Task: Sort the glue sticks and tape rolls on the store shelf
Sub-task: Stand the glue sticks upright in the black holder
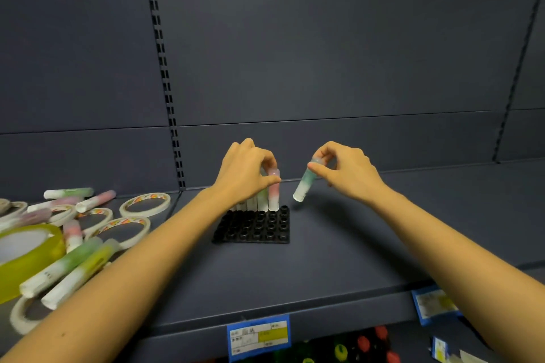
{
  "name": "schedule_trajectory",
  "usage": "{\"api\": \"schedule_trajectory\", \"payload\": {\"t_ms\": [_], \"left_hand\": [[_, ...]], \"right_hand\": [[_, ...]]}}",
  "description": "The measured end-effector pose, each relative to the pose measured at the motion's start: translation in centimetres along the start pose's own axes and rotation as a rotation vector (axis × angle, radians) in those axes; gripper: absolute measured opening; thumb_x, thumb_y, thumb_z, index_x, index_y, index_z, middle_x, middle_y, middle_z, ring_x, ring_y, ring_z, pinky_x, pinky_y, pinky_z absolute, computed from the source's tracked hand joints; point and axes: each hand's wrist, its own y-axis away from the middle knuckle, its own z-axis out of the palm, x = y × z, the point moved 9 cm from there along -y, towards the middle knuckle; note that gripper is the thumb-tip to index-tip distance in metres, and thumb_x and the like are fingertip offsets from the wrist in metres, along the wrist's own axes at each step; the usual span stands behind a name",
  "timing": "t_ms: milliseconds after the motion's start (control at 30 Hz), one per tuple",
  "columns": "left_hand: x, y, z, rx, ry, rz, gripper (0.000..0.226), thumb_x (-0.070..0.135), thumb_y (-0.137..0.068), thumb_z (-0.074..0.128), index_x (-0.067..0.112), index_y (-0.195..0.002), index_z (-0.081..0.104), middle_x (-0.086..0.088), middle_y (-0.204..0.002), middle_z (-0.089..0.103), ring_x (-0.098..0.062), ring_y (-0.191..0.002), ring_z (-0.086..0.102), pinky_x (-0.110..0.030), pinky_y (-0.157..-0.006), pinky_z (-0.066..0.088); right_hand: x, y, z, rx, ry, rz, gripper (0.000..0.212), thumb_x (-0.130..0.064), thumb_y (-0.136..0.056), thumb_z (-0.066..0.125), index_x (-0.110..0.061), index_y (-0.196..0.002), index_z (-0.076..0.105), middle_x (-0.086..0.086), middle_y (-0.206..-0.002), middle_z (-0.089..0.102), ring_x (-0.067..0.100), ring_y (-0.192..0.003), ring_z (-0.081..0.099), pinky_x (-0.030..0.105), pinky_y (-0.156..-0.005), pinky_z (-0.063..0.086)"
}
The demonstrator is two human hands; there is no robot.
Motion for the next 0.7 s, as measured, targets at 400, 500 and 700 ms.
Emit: {"api": "schedule_trajectory", "payload": {"t_ms": [400,500,700], "left_hand": [[-0.2,-0.9,1.5,-0.063,-0.169,0.05,0.028,0.044,-0.086,0.057,0.024,-0.1,0.071,0.006,-0.108,0.067,-0.013,-0.111,0.049,-0.027,-0.092,0.025],[-0.1,-0.7,1.2,-0.049,-0.141,0.043,0.025,0.035,-0.087,0.052,0.023,-0.098,0.072,0.006,-0.11,0.066,-0.014,-0.108,0.05,-0.029,-0.093,0.027],[-0.6,-0.1,1.3,-0.13,-0.106,0.04,0.032,0.033,-0.09,0.047,0.023,-0.113,0.067,0.003,-0.127,0.055,-0.015,-0.118,0.044,-0.032,-0.096,0.03]], "right_hand": [[-1.0,-2.0,3.4,-0.029,0.105,-0.092,0.02,-0.042,-0.087,0.059,-0.028,-0.102,0.058,-0.01,-0.1,0.065,0.018,-0.082,0.055,0.028,-0.071,0.038],[-1.5,-2.0,4.2,-0.048,0.146,-0.115,0.024,-0.041,-0.089,0.058,-0.027,-0.108,0.055,-0.007,-0.103,0.066,0.02,-0.084,0.056,0.029,-0.071,0.039],[-2.8,-2.3,5.0,-0.044,0.251,-0.173,0.023,-0.041,-0.089,0.058,-0.025,-0.106,0.056,-0.005,-0.106,0.067,0.024,-0.096,0.061,0.033,-0.074,0.046]]}}
